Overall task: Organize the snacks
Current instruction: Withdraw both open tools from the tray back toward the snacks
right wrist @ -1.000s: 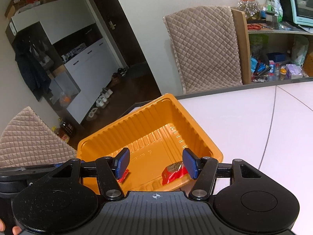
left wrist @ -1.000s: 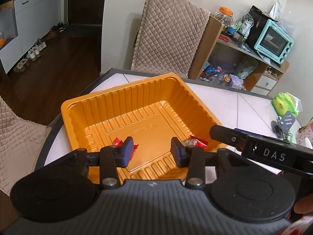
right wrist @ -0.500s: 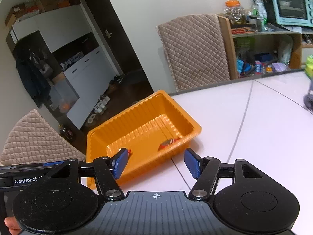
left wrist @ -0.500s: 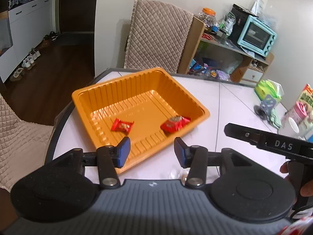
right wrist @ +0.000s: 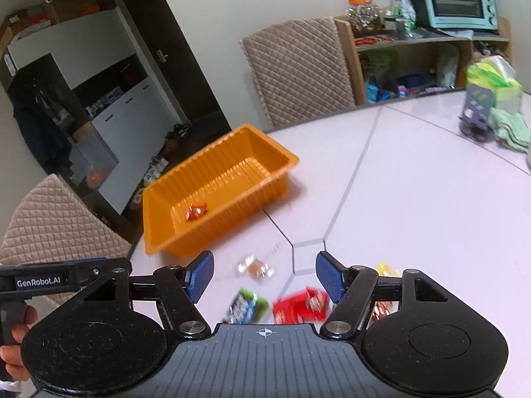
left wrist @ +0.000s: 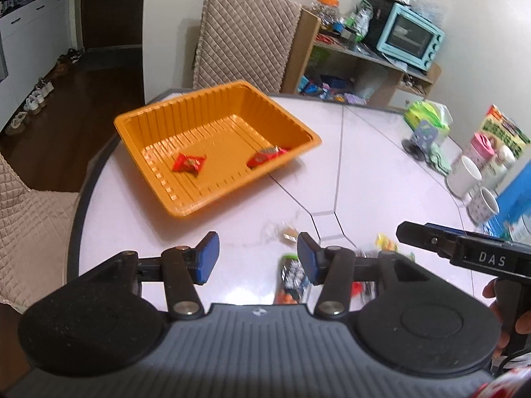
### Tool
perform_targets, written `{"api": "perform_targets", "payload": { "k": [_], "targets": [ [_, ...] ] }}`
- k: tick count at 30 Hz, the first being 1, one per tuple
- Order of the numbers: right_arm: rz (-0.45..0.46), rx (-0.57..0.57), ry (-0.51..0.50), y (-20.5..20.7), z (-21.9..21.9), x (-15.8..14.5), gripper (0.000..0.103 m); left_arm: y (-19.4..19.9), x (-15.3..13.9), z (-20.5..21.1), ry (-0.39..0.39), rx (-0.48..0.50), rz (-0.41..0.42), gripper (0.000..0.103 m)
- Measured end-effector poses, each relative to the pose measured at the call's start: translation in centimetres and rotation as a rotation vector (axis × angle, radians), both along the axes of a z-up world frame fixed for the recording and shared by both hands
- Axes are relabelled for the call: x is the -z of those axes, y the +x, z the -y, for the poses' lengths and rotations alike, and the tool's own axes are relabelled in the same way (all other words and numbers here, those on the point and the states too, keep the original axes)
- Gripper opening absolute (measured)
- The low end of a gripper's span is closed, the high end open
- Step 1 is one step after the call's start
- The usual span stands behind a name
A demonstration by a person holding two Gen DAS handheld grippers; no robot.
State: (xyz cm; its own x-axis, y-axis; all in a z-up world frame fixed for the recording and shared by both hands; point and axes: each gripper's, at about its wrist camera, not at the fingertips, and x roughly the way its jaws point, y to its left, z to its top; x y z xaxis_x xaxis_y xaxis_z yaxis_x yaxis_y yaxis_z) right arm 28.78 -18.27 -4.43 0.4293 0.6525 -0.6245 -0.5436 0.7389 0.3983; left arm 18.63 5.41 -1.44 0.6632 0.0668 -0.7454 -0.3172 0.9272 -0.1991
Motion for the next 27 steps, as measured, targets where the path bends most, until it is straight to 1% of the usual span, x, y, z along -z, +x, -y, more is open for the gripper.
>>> {"api": "perform_targets", "payload": {
  "k": [8,14,27],
  "targets": [
    [-0.03,0.03,-0.036,-2.9,3.3,0.6,0.068,-1.6,1.0,2.4,-0.014,0.048,-0.03,0.048],
    [-0.048,0.05,-0.058,-4.6,4.8,1.1,0.068,-2.5,1.8,4.0,-0.02,0.084,-0.053,0.048],
    [-0.093,0.094,-0.139,-6.8,7.1,3.7,0.068,-3.4,4.4,5.9,-0.029,0.138,-0.111,0.049]
  ]
}}
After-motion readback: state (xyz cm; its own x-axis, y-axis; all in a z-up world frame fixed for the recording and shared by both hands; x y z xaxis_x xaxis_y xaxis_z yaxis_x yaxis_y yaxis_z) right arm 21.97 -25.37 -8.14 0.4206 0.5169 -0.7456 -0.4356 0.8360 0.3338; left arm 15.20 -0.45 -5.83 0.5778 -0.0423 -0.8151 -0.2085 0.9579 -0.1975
